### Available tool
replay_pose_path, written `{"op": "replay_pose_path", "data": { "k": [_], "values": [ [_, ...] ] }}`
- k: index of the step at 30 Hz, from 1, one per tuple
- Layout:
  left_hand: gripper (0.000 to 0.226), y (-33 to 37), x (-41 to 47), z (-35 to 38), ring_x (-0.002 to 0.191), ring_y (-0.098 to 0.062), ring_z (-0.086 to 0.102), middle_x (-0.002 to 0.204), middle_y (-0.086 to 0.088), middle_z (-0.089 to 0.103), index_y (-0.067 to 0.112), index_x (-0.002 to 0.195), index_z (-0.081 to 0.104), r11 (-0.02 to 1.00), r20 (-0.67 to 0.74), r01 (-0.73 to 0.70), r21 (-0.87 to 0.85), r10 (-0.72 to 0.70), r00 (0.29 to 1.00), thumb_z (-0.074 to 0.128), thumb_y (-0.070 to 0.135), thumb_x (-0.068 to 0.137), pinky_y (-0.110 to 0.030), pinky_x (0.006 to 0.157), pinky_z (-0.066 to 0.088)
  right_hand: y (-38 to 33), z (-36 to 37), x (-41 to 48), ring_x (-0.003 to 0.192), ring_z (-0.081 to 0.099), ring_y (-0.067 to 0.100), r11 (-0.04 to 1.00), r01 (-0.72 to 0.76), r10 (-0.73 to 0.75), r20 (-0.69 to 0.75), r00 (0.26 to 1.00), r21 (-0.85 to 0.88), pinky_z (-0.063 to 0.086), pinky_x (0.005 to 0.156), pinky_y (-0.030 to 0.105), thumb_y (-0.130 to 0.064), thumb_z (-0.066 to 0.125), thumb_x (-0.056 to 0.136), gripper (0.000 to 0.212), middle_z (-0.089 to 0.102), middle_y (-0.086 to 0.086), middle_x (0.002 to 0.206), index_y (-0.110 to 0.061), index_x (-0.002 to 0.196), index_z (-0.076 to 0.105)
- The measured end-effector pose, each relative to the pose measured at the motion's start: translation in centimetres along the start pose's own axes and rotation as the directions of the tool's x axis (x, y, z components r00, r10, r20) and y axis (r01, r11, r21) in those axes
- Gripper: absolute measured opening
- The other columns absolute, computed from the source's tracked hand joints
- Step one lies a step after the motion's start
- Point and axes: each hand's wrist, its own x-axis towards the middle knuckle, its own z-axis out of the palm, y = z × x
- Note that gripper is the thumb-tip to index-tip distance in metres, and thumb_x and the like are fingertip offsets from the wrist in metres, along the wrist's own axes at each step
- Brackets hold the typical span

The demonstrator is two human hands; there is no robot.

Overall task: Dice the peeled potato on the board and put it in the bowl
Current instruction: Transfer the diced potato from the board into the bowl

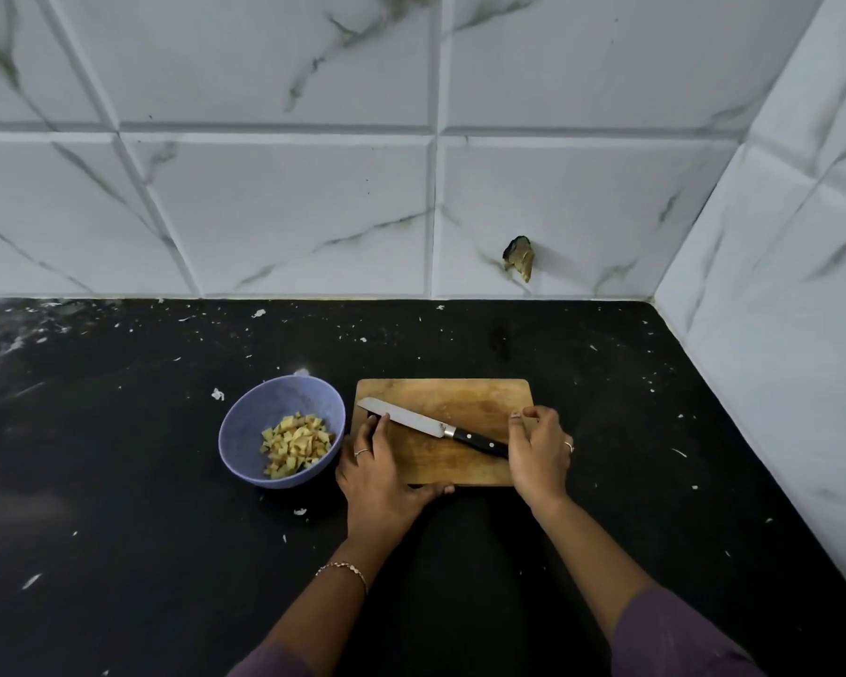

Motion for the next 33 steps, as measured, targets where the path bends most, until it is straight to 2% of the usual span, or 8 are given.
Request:
{"op": "replay_pose_path", "data": {
  "k": [5, 9, 16, 21, 27, 31, 33],
  "values": [
    [0.124, 0.5, 2.6, 0.2, 0.147, -0.025, 0.006, 0.160, -0.001, 0.008, 0.023, 0.154, 0.014, 0.999, -0.002, -0.039, 0.005, 0.039, 0.999, 0.078, 0.071, 0.059, -0.051, 0.116, 0.020, -1.0, 1.1, 2.4, 0.132, 0.039, 0.029, 1.000, -0.015, 0.015, 0.012, 1.000, -0.005, 0.035, 0.108, 0.047, -0.032, 0.052, 0.100, 0.029, 0.057, 0.007, 0.128, -0.015, 0.123, 0.054],
    [0.123, 0.2, 4.5, 0.5, 0.146, -0.025, 0.001, 0.159, -0.003, 0.008, 0.020, 0.155, 0.015, 0.998, 0.003, -0.059, -0.007, 0.059, 0.998, 0.078, 0.069, 0.061, -0.047, 0.120, 0.015, -1.5, 2.0, 3.9, 0.132, 0.039, 0.028, 0.999, -0.025, 0.025, 0.028, 0.999, -0.023, 0.033, 0.108, 0.045, -0.032, 0.053, 0.100, 0.030, 0.057, 0.006, 0.128, -0.016, 0.124, 0.054],
    [0.124, -0.1, 7.1, 1.0, 0.145, -0.030, 0.001, 0.157, -0.004, 0.010, 0.017, 0.154, 0.017, 0.997, 0.007, -0.057, -0.053, 0.058, 0.998, 0.081, 0.065, 0.060, -0.050, 0.121, 0.010, -2.3, 3.7, 5.8, 0.131, 0.040, 0.031, 0.998, -0.019, 0.020, 0.016, 1.000, -0.061, 0.034, 0.107, 0.048, -0.036, 0.053, 0.099, 0.033, 0.057, 0.007, 0.128, -0.014, 0.124, 0.054],
    [0.126, -0.5, 7.8, 1.3, 0.146, -0.027, -0.001, 0.158, -0.004, 0.007, 0.017, 0.155, 0.015, 0.997, 0.006, -0.057, -0.053, 0.058, 0.998, 0.079, 0.069, 0.060, -0.047, 0.122, 0.008, -2.2, 4.5, 6.0, 0.133, 0.039, 0.031, 0.994, -0.024, 0.024, -0.003, 1.000, -0.107, 0.034, 0.107, 0.048, -0.039, 0.053, 0.099, 0.037, 0.056, 0.007, 0.131, -0.014, 0.126, 0.054],
    [0.129, -0.3, 7.5, 1.4, 0.147, -0.032, -0.001, 0.158, -0.005, 0.006, 0.016, 0.154, 0.012, 1.000, 0.017, -0.017, -0.021, 0.017, 1.000, 0.074, 0.076, 0.058, -0.049, 0.122, 0.010, -2.0, 4.5, 6.0, 0.136, 0.037, 0.029, 0.986, 0.026, -0.023, 0.015, 1.000, -0.165, 0.032, 0.108, 0.047, -0.039, 0.049, 0.101, 0.041, 0.054, 0.005, 0.137, -0.014, 0.133, 0.052],
    [0.128, 0.3, 7.2, 1.3, 0.148, -0.034, -0.012, 0.161, -0.008, -0.003, 0.013, 0.155, 0.005, 1.000, 0.050, -0.002, 0.030, 0.000, 0.999, 0.069, 0.077, 0.064, -0.050, 0.122, 0.001, -1.9, 4.2, 6.1, 0.140, 0.032, 0.028, 0.980, 0.036, -0.021, 0.079, 0.997, -0.198, 0.028, 0.111, 0.050, -0.041, 0.047, 0.101, 0.043, 0.049, 0.004, 0.143, -0.016, 0.136, 0.048],
    [0.126, 0.7, 7.1, 1.1, 0.149, -0.033, -0.015, 0.163, -0.009, -0.005, 0.011, 0.155, 0.004, 0.998, 0.048, -0.020, 0.064, 0.017, 0.999, 0.067, 0.077, 0.068, -0.048, 0.122, -0.003, -2.1, 4.0, 5.8, 0.144, 0.027, 0.027, 0.973, 0.055, -0.036, 0.088, 0.995, -0.225, 0.023, 0.113, 0.053, -0.040, 0.048, 0.101, 0.046, 0.041, 0.003, 0.151, -0.016, 0.139, 0.045]
  ]
}}
